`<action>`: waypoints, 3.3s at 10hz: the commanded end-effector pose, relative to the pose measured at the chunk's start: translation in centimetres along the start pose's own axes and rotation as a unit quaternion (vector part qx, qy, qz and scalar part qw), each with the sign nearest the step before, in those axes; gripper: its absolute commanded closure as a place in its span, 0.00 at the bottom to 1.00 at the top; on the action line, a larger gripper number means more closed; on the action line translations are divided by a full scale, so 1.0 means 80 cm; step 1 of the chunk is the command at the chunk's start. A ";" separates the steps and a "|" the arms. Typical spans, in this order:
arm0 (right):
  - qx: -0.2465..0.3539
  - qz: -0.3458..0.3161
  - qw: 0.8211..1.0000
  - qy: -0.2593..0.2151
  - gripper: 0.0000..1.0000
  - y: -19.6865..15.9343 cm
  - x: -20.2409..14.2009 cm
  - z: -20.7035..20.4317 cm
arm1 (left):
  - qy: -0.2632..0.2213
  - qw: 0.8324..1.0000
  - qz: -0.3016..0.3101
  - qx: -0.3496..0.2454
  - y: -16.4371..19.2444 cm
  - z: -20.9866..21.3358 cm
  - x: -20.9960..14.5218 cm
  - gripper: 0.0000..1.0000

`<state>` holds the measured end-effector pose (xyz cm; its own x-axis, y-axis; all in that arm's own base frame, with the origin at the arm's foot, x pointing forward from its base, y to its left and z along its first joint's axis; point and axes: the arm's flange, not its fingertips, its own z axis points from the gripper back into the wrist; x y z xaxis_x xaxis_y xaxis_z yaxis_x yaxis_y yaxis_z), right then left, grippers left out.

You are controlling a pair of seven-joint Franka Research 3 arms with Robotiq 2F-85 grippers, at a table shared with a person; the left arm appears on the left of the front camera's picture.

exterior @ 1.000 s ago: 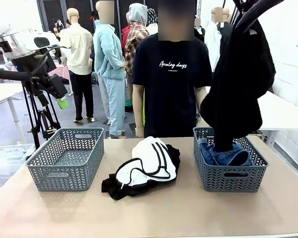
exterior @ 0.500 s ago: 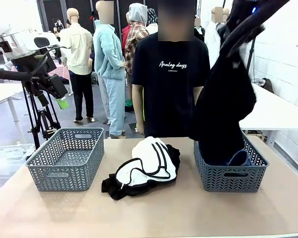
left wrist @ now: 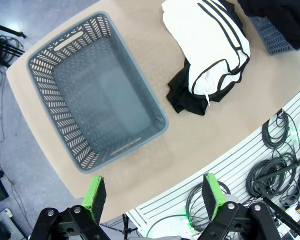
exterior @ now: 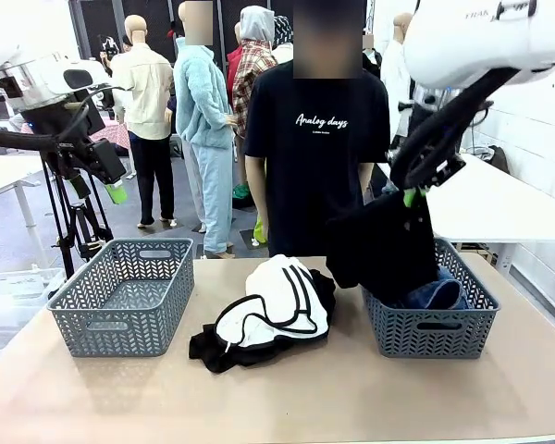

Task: Sort the tops and bottoms.
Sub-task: Sort the clothes according to human instructions.

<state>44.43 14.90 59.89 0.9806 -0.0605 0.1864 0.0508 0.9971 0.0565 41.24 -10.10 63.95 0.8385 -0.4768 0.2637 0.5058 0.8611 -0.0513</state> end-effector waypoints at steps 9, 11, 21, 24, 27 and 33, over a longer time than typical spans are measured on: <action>-0.029 -0.198 0.978 -0.053 1.00 -0.157 -0.006 0.064 | -0.007 1.000 0.002 -0.003 0.001 0.000 -0.003 0.00; 0.014 -0.121 0.993 0.007 1.00 -0.099 -0.003 0.016 | -0.007 1.000 0.002 -0.003 0.001 0.000 -0.003 0.00; 0.035 -0.097 0.993 0.050 1.00 -0.062 0.029 -0.045 | -0.007 1.000 0.002 -0.003 0.001 0.000 -0.003 0.00; 0.029 -0.056 0.995 0.078 1.00 -0.026 0.044 -0.119 | -0.007 1.000 0.002 -0.003 0.001 0.000 -0.003 0.00; 0.004 -0.043 0.992 0.122 1.00 -0.011 0.047 -0.169 | -0.007 1.000 0.002 -0.003 0.001 0.000 -0.003 0.00; -0.040 -0.034 0.982 0.180 1.00 0.004 0.041 -0.232 | -0.007 1.000 0.002 -0.003 0.001 0.000 -0.003 0.00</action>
<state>50.68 15.31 42.20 0.9803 -0.1078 -0.1652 0.1091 0.9940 -0.0013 41.24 -10.12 63.93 0.8383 -0.4770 0.2640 0.5060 0.8610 -0.0512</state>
